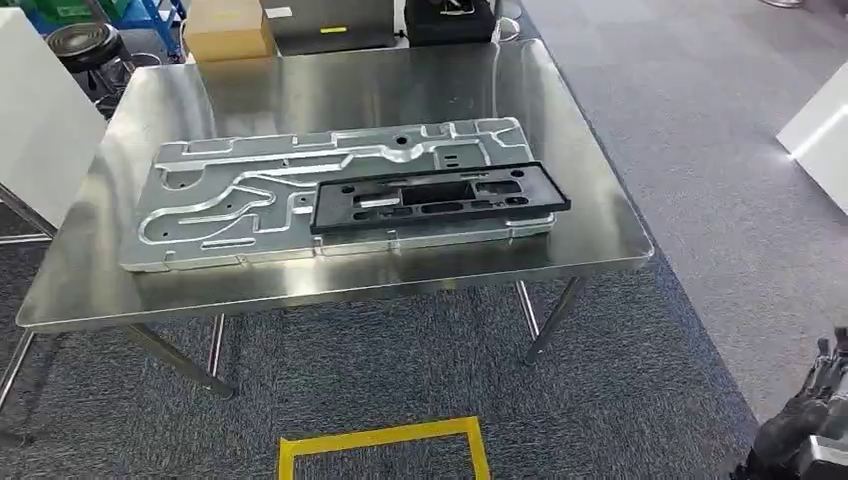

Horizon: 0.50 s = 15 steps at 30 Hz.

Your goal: Take the parts from the cabinet and place them on the table.

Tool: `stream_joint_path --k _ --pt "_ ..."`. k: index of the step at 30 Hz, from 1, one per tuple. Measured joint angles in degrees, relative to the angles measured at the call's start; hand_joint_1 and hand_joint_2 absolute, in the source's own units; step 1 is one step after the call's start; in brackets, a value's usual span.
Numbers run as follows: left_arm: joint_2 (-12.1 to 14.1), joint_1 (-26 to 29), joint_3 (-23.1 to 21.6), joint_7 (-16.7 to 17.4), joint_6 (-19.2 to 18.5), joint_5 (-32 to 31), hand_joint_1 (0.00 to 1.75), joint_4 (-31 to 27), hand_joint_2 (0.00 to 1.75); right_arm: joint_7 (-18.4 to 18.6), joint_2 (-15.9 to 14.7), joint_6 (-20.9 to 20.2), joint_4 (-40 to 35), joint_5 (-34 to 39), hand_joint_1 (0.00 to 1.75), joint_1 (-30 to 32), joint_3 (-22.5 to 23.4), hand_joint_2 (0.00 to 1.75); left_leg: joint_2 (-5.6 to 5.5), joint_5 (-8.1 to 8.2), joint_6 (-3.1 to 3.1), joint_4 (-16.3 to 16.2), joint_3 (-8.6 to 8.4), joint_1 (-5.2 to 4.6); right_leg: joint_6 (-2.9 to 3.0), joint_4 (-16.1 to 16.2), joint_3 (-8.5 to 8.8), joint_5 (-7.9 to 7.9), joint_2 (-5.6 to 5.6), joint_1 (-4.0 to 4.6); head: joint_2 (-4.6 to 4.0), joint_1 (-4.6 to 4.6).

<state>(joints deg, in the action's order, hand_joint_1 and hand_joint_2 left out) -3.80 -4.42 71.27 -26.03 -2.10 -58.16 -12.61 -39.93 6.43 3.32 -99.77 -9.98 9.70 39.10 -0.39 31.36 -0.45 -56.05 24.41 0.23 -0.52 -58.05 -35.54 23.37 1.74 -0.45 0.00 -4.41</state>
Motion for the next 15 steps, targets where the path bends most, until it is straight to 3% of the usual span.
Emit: stream_joint_path --k 3,4,5,6,8,9,10,11,12,13,14,15 --pt "0.0 0.1 0.3 0.2 0.1 0.0 0.0 0.0 0.0 0.0 0.5 1.2 7.4 -4.0 0.0 -1.4 2.6 0.0 0.06 -1.25 1.3 0.2 1.1 -0.02 -1.2 0.6 0.11 -1.76 -0.06 0.03 0.0 0.02" --pt "-0.2 0.0 0.3 0.2 0.1 0.0 0.0 0.0 0.0 0.0 0.6 1.6 10.2 -5.3 0.0 -1.4 3.9 0.0 0.39 -2.24 1.92 0.4 1.72 0.28 -1.54 0.1 -0.37 -0.5 -0.63 -0.42 0.0 0.02" --pt "-0.2 0.0 0.4 0.2 0.1 0.0 0.0 0.0 0.0 0.0 0.7 1.8 11.9 -5.6 0.0 -1.4 4.7 0.0 0.37 -2.83 2.45 0.4 2.56 0.28 -1.79 -1.9 -1.21 2.77 -0.97 -0.42 0.0 0.02" --pt "-0.2 0.0 0.4 0.2 0.1 0.0 0.0 0.0 0.0 0.0 0.8 1.8 13.3 -5.8 0.0 -1.6 5.2 0.0 0.38 -3.43 2.6 0.4 3.33 0.25 -2.0 -5.3 -2.25 6.2 -1.19 -0.48 0.0 0.0" --pt "-0.2 0.1 0.4 0.2 0.1 0.0 0.0 0.0 0.0 0.0 0.8 1.8 15.6 -6.0 0.0 -1.8 5.7 0.0 0.44 -4.8 2.65 0.2 5.15 0.07 -2.48 -14.7 -4.62 11.7 -1.26 -0.48 0.0 0.02" --pt "-0.2 0.1 0.4 0.2 0.1 0.0 0.0 0.0 0.0 0.0 0.9 1.9 17.2 -6.6 0.0 -2.0 6.2 0.0 0.44 -5.42 2.59 0.1 6.04 0.05 -2.55 -17.2 -4.74 11.74 -1.26 -0.53 0.0 0.0" --pt "-0.2 0.2 0.4 0.2 0.1 0.0 0.0 0.0 0.0 0.2 0.9 2.2 18.9 -7.8 0.0 -2.4 6.7 0.0 0.44 -5.94 2.53 -0.1 6.85 0.03 -2.59 -17.4 -3.85 10.38 -1.27 -0.54 0.0 0.02" --pt "-0.2 0.2 0.4 0.2 0.1 0.0 0.0 0.0 0.0 0.2 0.9 3.4 22.4 -11.1 0.0 -3.2 7.9 0.0 0.44 -6.52 2.37 -0.3 7.83 0.0 -2.48 -15.0 -1.46 7.74 -1.3 -0.53 0.0 0.02" --pt "-0.2 0.2 0.5 0.2 0.1 0.0 0.0 0.0 0.0 0.2 0.5 4.6 26.6 -14.1 0.0 -4.2 9.2 0.0 0.43 -6.97 2.21 -0.5 8.6 0.01 -2.19 -10.4 1.93 5.67 -1.34 -0.49 0.0 0.02" --pt "-0.4 0.1 0.5 0.2 0.1 0.0 0.0 0.0 0.0 0.2 -0.3 6.0 31.5 -16.9 0.0 -5.0 10.6 0.0 0.38 -7.38 2.1 -0.7 9.16 -0.02 -1.75 -4.8 5.81 4.81 -1.36 -0.39 0.0 0.02" --pt "-0.5 0.1 0.5 0.2 0.1 -0.2 0.0 0.0 0.0 0.1 -0.9 7.5 35.2 -18.7 0.0 -5.6 11.6 0.0 0.32 -7.72 2.02 -0.8 9.35 -0.04 -1.24 -0.3 8.84 5.73 -1.51 -0.24 0.0 0.0" --pt "-0.7 0.1 0.5 0.2 0.1 -0.5 0.0 0.0 0.0 0.1 -2.2 10.5 42.2 -21.6 0.0 -6.7 13.3 0.0 0.2 -8.24 1.52 -1.0 9.68 -0.29 -0.96 4.1 10.91 7.35 -1.48 -0.11 0.0 0.0"
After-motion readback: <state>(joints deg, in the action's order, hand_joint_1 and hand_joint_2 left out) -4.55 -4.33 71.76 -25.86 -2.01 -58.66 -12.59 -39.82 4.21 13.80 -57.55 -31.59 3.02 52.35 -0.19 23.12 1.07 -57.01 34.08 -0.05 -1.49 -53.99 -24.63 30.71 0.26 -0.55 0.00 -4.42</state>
